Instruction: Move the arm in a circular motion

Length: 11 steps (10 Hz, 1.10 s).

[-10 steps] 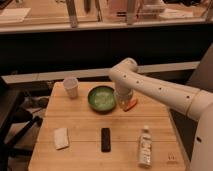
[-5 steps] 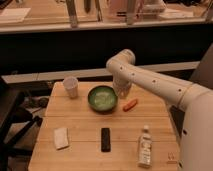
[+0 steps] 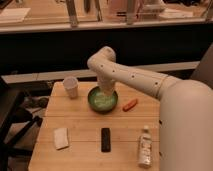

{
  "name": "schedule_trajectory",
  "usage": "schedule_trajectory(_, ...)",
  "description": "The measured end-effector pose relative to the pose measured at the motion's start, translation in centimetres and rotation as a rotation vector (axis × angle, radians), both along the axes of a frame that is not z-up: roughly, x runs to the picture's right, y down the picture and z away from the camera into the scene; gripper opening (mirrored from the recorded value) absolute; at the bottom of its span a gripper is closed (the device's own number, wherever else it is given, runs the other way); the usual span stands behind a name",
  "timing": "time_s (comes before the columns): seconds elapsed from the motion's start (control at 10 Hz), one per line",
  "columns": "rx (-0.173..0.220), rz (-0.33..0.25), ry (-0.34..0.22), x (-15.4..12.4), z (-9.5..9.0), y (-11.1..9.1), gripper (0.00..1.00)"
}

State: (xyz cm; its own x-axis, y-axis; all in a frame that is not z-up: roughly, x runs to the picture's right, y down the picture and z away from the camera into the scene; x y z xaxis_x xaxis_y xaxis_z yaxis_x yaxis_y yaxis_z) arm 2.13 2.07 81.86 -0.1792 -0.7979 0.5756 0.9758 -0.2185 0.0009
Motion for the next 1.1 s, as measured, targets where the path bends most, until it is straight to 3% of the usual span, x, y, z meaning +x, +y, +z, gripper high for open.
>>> schedule_trajectory(0.3,-0.021,-0.102,-0.083,-5.3,-0.7,1.0,0.1)
schedule_trajectory(0.5,-0.02,-0.077,-0.07,-6.8,-0.8,1.1,0.0)
schedule_trajectory(0.7,-0.019,-0.056,-0.062,-6.4,-0.7,1.0,0.0)
schedule_trajectory(1.1,-0.014,-0.026,-0.059,-2.4,-1.0,1.2,0.0)
